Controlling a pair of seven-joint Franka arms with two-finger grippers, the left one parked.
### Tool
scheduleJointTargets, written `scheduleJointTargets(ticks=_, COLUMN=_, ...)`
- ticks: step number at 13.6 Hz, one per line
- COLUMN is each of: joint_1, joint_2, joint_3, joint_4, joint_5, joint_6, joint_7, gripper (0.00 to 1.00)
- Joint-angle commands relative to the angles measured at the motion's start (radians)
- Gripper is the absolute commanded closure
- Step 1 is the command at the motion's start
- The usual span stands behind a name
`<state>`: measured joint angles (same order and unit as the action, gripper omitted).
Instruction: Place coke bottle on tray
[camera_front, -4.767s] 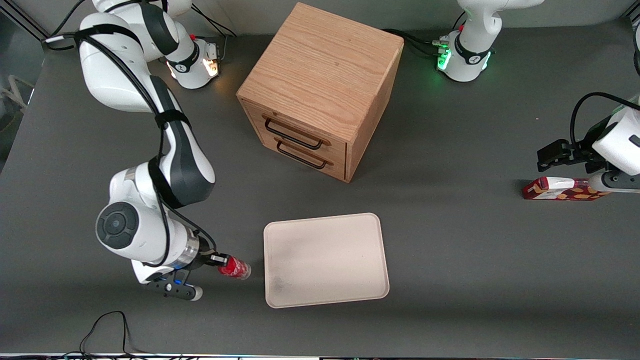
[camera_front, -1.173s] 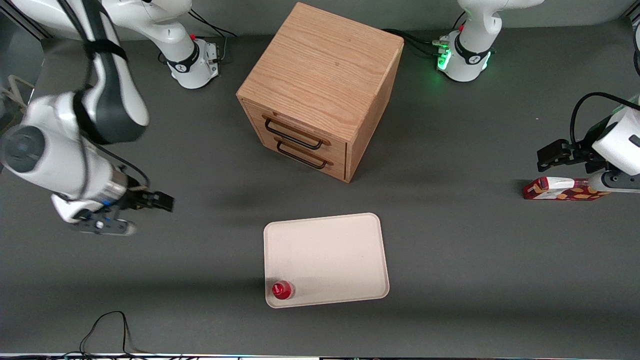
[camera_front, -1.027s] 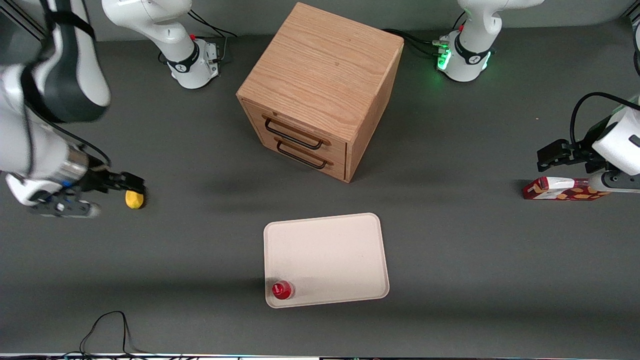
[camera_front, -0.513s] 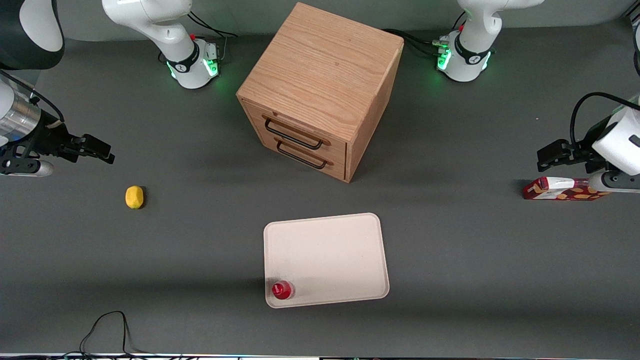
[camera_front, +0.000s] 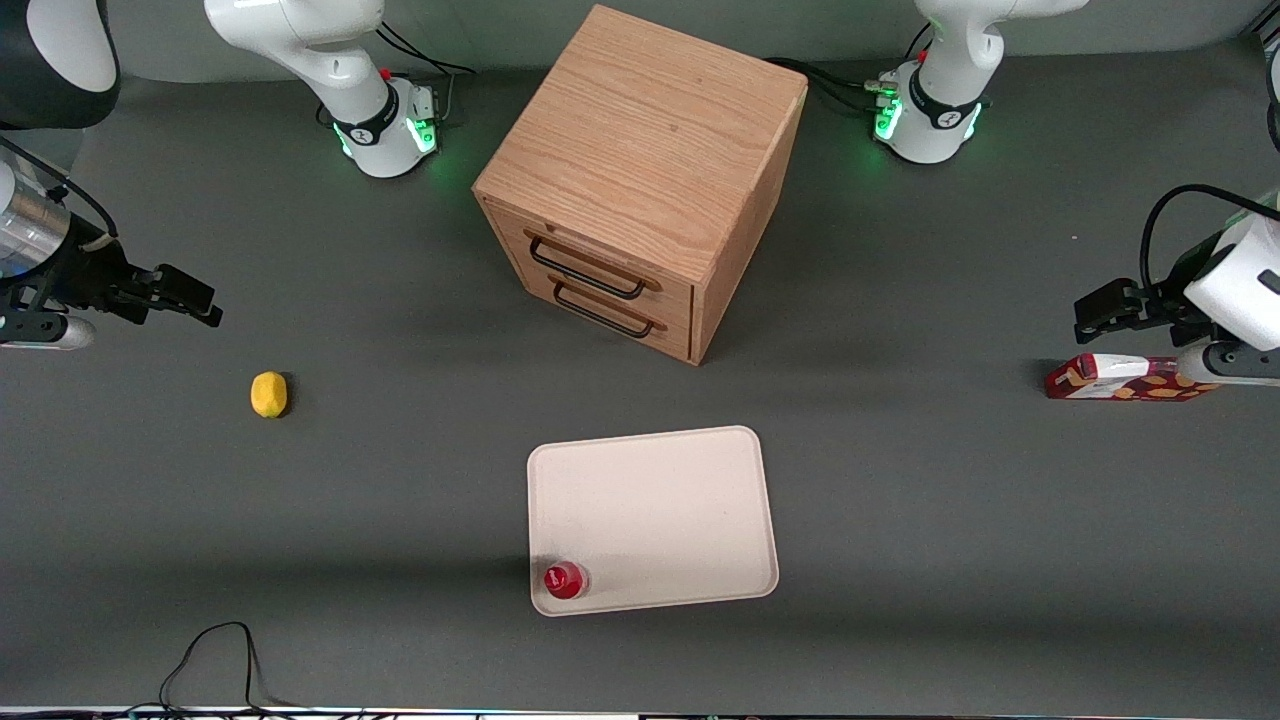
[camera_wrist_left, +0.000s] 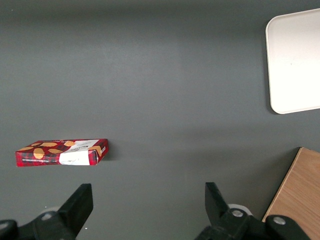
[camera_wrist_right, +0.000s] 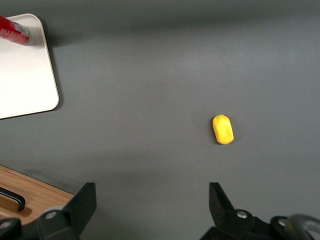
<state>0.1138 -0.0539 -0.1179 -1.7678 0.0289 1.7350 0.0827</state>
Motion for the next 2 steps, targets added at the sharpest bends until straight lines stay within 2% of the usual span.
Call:
scheduleJointTargets(ticks=1, joint_1=0.014, joint_2=0.006, joint_3=0.001, joint_4=0.033, joint_5=-0.006, joint_6=-0.038, joint_7=-0.006, gripper=0.00)
scheduleJointTargets(ticks=2, joint_1=0.018, joint_2=0.006, joint_3=0.001, joint_4=0.033, joint_5=-0.006, joint_6=-0.038, joint_7=-0.006, gripper=0.00)
